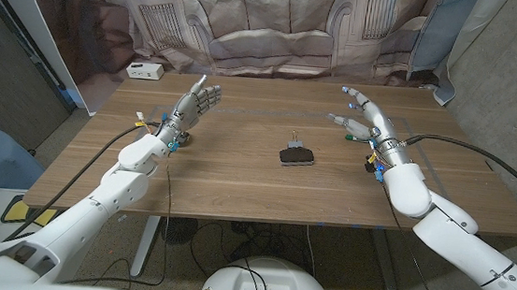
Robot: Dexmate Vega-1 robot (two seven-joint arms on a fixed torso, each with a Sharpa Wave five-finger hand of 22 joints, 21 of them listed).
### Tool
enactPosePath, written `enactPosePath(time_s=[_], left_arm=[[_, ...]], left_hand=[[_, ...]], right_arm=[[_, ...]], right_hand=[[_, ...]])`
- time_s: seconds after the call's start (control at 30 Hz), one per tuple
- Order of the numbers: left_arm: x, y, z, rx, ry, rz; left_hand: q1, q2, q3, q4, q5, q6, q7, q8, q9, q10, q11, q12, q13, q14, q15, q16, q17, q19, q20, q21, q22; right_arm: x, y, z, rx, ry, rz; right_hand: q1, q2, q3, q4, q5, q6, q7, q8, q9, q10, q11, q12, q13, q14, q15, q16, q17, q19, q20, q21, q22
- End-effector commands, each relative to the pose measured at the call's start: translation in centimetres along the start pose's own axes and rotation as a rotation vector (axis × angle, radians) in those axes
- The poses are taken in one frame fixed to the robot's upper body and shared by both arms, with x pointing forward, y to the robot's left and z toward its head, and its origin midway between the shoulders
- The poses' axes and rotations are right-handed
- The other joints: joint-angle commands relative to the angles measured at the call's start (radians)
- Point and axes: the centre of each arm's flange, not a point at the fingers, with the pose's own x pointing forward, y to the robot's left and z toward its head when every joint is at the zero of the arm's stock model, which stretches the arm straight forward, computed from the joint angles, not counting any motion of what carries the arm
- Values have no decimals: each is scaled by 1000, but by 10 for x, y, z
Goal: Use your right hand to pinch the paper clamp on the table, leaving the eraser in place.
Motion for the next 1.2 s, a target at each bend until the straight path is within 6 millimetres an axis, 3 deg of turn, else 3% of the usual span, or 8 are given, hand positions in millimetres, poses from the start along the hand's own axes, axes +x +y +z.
enactPosePath(time_s=[0.03, 0.17, 0.2, 0.23, 0.4, 0.8, 1.1, 1.2], left_arm=[[-4, -2, 1, 8, 0, -16], [-6, -3, 0, 4, 5, -14], [-7, -4, 0, 4, 7, -13], [-7, -4, -1, 3, 8, -11], [-11, -6, -2, -4, 7, -7], [-10, -11, 0, -11, 14, -11], [-5, -15, -1, -35, 13, -26], [-5, -15, -2, -40, 19, -25]], left_hand=[[6, 8, 5, -5, -1, 7, -2, 6, 2, 2, -4, -3, 2, -1, -5, -1, 3, -10, 5, -3, 1], [6, 9, 5, -6, -1, 8, -2, 6, 2, 2, -5, -3, 2, -2, -5, -2, 3, -11, 4, -3, 1], [6, 9, 5, -6, -1, 8, -2, 6, 2, 2, -4, -4, 2, -2, -5, -2, 3, -11, 4, -3, 1], [6, 9, 5, -6, -1, 8, -2, 5, 2, 1, -5, -4, 2, -2, -6, -1, 3, -11, 5, -3, 1], [6, 10, 5, -6, -1, 8, -2, 5, 2, 2, -6, -4, 2, -2, -6, -2, 3, -14, 6, -3, 1], [6, 12, 5, -7, -1, -8, -1, -2, 2, -3, -2, -8, 2, -10, -3, -4, 3, -21, 7, -4, 1], [0, 14, 3, -4, -1, -6, 7, -1, 2, -5, 1, -10, 2, -13, 2, -5, 3, -27, 9, -5, 1], [-5, 15, 1, -2, -1, -5, 10, 0, 2, -5, 3, -10, 2, -15, 4, -5, 4, -29, 9, -5, 2]], right_arm=[[-2, -4, 19, -152, 18, 23], [0, -7, 30, -246, 22, 67], [1, -8, 32, -263, 22, 80], [2, -9, 33, -275, 22, 92], [8, -12, 39, -316, 24, 159], [17, -19, 58, -478, 52, 255], [21, -15, 67, -567, 56, 288], [24, -13, 68, -592, 63, 300]], right_hand=[[4, -18, -3, 14, 8, 0, -2, -2, 2, -1, -3, -6, 1, -11, 4, -5, 4, -19, 24, -7, 2], [-4, -29, -12, 27, 10, -1, -8, -4, 2, 4, -13, -7, 0, -30, 0, -11, 5, -53, 76, -14, 3], [-6, -32, -16, 31, 12, -1, -11, -6, 3, 4, -13, -9, 0, -37, -1, -12, 6, -62, 121, -13, 4], [-7, -34, -17, 33, 13, -3, -13, -7, 3, 4, -16, -10, 0, -45, -4, -13, 6, -68, 146, -13, 4], [-3, -34, -18, 36, 17, -7, -19, -9, 4, -2, -27, -14, 0, -59, -8, -14, 6, -81, 215, -12, 5], [2, -36, -19, 37, 19, -60, -27, -27, 4, -39, -28, -25, 0, -83, 16, -16, 6, -84, 232, -7, 7], [-4, -40, -23, 40, 19, -68, -27, -28, 5, -45, -28, -24, 1, -80, 20, -12, 6, -82, 232, -5, 8], [-23, -49, -33, 48, 19, -46, -37, -15, 6, -8, -24, -7, 4, -64, 2, -3, 7, -77, 232, -3, 9]])
